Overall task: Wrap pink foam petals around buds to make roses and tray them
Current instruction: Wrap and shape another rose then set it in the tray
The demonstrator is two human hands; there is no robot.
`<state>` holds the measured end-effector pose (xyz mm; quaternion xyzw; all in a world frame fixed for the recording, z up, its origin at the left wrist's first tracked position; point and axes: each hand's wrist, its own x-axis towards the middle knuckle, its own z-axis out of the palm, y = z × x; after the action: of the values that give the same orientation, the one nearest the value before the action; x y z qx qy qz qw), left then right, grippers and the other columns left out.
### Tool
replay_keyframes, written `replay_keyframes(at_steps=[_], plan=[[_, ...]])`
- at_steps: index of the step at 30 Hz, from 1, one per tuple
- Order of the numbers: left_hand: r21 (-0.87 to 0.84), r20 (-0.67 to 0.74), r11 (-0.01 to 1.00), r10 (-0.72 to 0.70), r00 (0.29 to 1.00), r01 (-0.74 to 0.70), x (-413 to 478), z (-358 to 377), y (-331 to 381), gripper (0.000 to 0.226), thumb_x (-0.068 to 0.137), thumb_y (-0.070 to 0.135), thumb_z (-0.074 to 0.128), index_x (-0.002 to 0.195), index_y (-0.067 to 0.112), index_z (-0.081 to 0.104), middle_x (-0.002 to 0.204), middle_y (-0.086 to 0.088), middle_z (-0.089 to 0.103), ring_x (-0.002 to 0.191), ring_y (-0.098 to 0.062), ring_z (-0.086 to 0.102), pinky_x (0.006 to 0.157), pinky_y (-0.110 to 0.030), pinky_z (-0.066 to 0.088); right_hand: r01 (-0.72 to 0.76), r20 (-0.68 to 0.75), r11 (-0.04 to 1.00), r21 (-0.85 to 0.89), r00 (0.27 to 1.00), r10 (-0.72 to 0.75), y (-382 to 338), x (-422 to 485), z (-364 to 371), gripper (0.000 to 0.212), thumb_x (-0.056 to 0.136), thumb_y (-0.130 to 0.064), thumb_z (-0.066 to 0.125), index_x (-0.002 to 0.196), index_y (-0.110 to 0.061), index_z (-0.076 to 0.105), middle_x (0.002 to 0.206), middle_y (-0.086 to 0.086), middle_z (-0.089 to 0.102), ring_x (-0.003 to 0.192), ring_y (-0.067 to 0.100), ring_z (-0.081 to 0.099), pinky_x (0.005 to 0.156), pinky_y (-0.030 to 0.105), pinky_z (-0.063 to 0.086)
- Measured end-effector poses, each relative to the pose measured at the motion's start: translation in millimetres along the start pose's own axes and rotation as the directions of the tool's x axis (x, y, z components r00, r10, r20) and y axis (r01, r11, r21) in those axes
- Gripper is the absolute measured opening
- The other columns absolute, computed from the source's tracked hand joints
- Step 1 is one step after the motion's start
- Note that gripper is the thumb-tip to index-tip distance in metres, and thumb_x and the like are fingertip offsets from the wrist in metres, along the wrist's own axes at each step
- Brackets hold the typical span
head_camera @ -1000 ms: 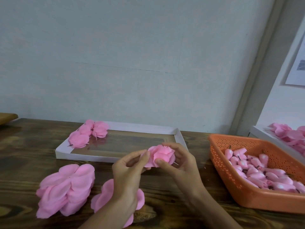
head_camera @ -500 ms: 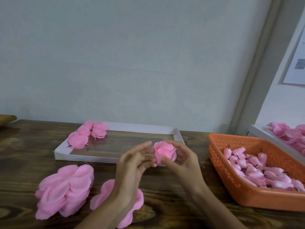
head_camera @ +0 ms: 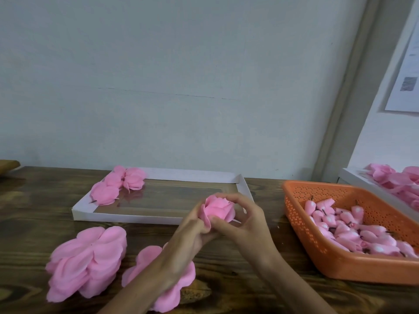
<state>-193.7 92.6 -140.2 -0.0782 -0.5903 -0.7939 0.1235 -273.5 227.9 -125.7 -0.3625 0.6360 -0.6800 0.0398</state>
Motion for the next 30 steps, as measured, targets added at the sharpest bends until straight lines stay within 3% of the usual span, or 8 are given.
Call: replay_keyframes(at_steps=[4,6,10,14,20,24,27,30], plan=[[0.149,0.002,0.989,0.012,1.0,-0.012,-2.1,-4.5,-2.5,0.054,0.089,0.005,0.055,0.133,0.036,0.065,0.135,-0.002,0.07,0.132,-0.016,0.062,0.107,-0.033,0.053,0.019,0.004,0.995,-0.098,1.0,-0.019,-2.6,-1.4,-1.2,0.042,0.08,-0.011,0.09,0.116,-0.025,0.075,0.118,0.0,0.072,0.109,0.02,0.071,0.085,0.042,0.065],[0.212,0.021,0.977,0.018,1.0,-0.022,-0.6,-6.8,-1.5,0.05,0.091,0.009,0.058,0.129,0.041,0.066,0.134,0.0,0.07,0.132,-0.017,0.062,0.108,-0.039,0.052,0.015,0.026,0.994,-0.109,1.0,-0.012,-4.6,-0.7,-3.0,0.042,0.081,-0.011,0.09,0.118,-0.023,0.074,0.117,-0.001,0.073,0.11,0.019,0.071,0.087,0.041,0.064],[0.189,0.082,0.982,-0.037,0.996,0.021,0.9,-10.2,-1.0,0.051,0.091,0.02,0.064,0.136,0.042,0.06,0.141,0.001,0.066,0.137,-0.019,0.058,0.109,-0.046,0.053,-0.01,0.047,0.988,-0.151,0.999,0.017,-9.2,1.1,-7.0,0.042,0.079,-0.013,0.091,0.116,-0.023,0.074,0.11,-0.004,0.076,0.106,0.017,0.072,0.084,0.037,0.064],[0.256,0.08,0.964,-0.089,0.993,0.066,0.8,-12.1,-3.8,0.055,0.097,0.025,0.066,0.148,0.035,0.046,0.145,0.003,0.063,0.137,-0.019,0.058,0.112,-0.049,0.05,-0.061,0.023,0.975,-0.213,0.997,0.068,-11.2,2.8,-9.4,0.052,0.075,-0.013,0.094,0.12,-0.027,0.072,0.107,-0.002,0.075,0.096,0.024,0.073,0.077,0.048,0.065],[0.378,0.072,0.924,-0.095,0.993,0.061,3.6,-13.6,-0.3,0.047,0.1,0.038,0.064,0.143,0.032,0.046,0.126,0.002,0.072,0.106,-0.03,0.075,0.098,-0.045,0.059,-0.123,0.048,0.972,-0.202,0.99,0.135,-16.2,3.5,-11.2,0.065,0.075,-0.008,0.093,0.129,-0.028,0.062,0.109,0.005,0.071,0.085,0.021,0.077,0.068,0.039,0.066],[0.344,-0.016,0.937,-0.058,0.998,0.06,7.6,-13.4,-5.7,0.042,0.1,0.029,0.062,0.14,0.023,0.05,0.096,-0.006,0.074,0.088,-0.033,0.073,0.086,-0.051,0.062,-0.121,0.054,0.983,-0.14,0.99,0.129,-15.8,4.2,-12.5,0.061,0.076,-0.006,0.092,0.126,-0.027,0.064,0.106,0.006,0.073,0.084,0.022,0.078,0.068,0.035,0.065],[0.198,-0.063,0.978,-0.059,0.996,0.07,10.4,-14.4,-6.5,0.042,0.1,0.019,0.062,0.141,0.016,0.052,0.096,-0.012,0.07,0.086,-0.026,0.068,0.075,-0.048,0.06,-0.145,0.065,0.986,-0.081,0.986,0.151,-14.2,5.4,-15.9,0.055,0.079,-0.005,0.089,0.123,-0.029,0.066,0.105,0.008,0.075,0.086,0.023,0.078,0.069,0.03,0.062],[0.134,-0.081,0.988,-0.071,0.994,0.081,8.9,-15.2,-5.3,0.05,0.092,0.023,0.063,0.14,0.016,0.055,0.095,-0.012,0.071,0.086,-0.024,0.067,0.073,-0.042,0.06,-0.154,0.069,0.985,-0.076,0.985,0.16,-10.6,6.1,-17.1,0.044,0.085,-0.007,0.085,0.12,-0.025,0.067,0.095,0.01,0.077,0.083,0.025,0.079,0.073,0.031,0.063]])
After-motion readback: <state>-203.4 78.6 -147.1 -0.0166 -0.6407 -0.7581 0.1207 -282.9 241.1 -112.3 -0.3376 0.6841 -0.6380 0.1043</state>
